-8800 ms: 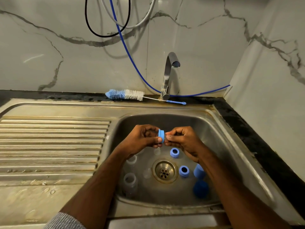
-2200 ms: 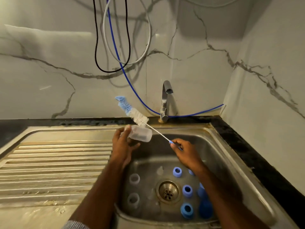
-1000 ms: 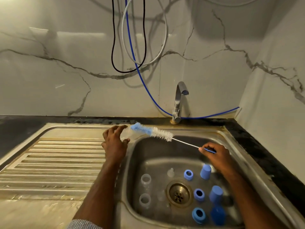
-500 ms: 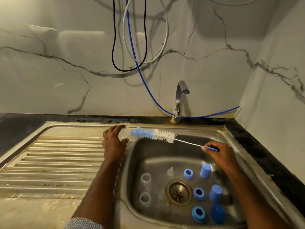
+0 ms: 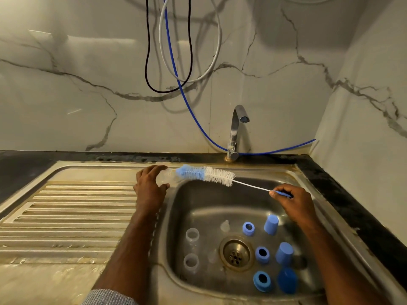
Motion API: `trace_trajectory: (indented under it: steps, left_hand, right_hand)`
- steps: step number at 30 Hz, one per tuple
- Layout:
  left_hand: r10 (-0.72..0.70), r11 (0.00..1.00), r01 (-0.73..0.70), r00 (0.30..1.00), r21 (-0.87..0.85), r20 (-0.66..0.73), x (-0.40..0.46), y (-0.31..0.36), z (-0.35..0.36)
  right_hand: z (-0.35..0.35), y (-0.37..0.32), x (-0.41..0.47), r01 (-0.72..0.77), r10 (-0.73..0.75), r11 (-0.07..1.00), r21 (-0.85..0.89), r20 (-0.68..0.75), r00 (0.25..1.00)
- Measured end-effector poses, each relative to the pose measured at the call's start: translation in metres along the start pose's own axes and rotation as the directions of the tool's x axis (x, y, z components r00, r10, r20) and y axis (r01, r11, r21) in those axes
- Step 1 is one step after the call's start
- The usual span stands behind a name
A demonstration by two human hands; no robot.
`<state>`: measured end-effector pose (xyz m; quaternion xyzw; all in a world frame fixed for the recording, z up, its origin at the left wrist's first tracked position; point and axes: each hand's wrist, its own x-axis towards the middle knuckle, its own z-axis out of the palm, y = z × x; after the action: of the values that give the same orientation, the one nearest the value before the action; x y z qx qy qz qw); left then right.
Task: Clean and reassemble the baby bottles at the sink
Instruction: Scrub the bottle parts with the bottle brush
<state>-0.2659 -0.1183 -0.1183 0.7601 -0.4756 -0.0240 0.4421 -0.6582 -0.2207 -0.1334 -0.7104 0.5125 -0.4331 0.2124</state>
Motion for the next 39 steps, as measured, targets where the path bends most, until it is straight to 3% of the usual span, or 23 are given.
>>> trace_trajectory:
  steps: [9,14,18,21,24,27,32,39]
  left_hand:
    - [0.208,0.978,-0.202,0.970,-0.059,0.126,-0.007,0.009,0.006]
    - [0.397,0.913,-0.408,0.886,-0.005,0.238,-0.016,0.028,0.017]
    - [0.341,0.921,-0.307,0.933,-0.239,0.117,-0.016,0.025,0.014]
    - [0.256,0.890,-0.227,0.966,-0.395,0.021,-0.014,0.015,0.007]
    - [0.217,0.851,-0.142,0.972,-0.506,0.092,-0.016,0.012,0.004]
    - [0.185,0.711,-0.030,0.972,-0.703,0.145,-0.014,0.015,0.007]
    - [-0.016,0.692,0.088,0.994,-0.717,0.107,-0.003,0.020,0.010]
    - [-0.012,0.777,0.100,0.989,-0.621,0.145,-0.001,0.024,0.018]
  right_hand:
    - [0.001,0.004,0.000,-0.008,0.008,1.000,0.014,0.037,0.999]
    - [0.006,0.002,0.000,-0.003,-0.004,0.999,0.045,0.161,0.987]
    - [0.004,0.007,0.003,-0.087,0.065,0.984,0.158,0.136,0.989]
    - [0.006,0.007,0.003,-0.111,0.086,0.982,0.150,0.163,0.983]
    - [0.012,0.004,0.001,-0.132,0.113,0.984,0.116,0.160,0.981]
    - [0.012,0.006,0.002,-0.163,0.154,0.984,0.072,0.112,0.982]
    - [0.008,0.010,0.008,-0.185,0.183,0.983,0.019,0.057,0.981]
    - [0.034,0.002,0.011,-0.201,0.201,0.980,-0.016,0.116,0.973]
